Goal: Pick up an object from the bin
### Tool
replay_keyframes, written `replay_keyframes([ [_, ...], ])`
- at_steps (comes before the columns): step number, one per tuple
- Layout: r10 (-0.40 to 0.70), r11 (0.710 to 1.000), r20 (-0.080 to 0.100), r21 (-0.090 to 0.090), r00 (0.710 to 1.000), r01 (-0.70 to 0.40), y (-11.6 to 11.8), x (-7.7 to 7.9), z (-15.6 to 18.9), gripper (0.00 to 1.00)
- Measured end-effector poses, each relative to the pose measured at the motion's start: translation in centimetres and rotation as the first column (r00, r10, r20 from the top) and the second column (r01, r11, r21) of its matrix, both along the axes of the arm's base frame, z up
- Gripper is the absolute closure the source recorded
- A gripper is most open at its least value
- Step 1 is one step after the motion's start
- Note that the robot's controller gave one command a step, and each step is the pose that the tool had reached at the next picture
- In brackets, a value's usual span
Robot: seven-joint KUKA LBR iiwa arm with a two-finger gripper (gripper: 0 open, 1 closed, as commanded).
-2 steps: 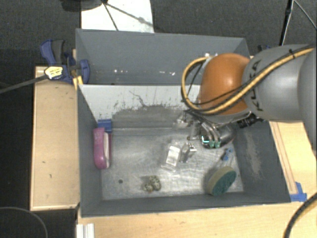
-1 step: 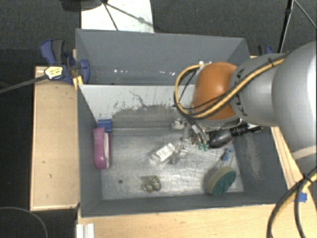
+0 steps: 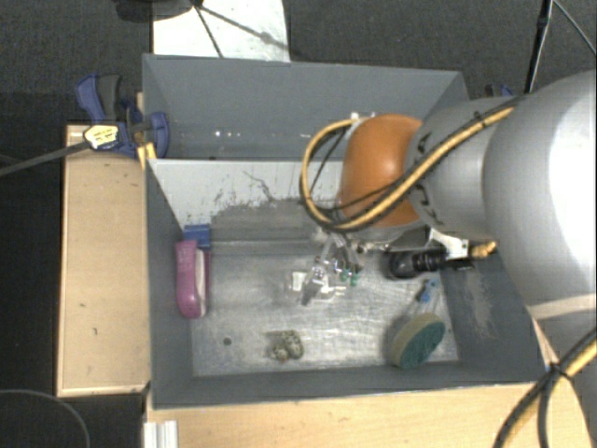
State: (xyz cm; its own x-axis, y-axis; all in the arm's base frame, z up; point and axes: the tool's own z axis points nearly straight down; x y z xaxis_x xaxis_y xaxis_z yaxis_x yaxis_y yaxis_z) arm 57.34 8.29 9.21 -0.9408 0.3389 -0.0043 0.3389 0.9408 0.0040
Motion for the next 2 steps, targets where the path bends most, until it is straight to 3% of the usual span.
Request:
replay_keyframes([
  [1, -0.197, 0.98, 0.001, 0.003, 0.98, 0.197, -1.78, -0.75, -1.87, 0.0],
  [2, -0.197, 0.98, 0.012, 0.002, 0.98, 0.197, -1.99, -0.46, -1.61, 1.0],
])
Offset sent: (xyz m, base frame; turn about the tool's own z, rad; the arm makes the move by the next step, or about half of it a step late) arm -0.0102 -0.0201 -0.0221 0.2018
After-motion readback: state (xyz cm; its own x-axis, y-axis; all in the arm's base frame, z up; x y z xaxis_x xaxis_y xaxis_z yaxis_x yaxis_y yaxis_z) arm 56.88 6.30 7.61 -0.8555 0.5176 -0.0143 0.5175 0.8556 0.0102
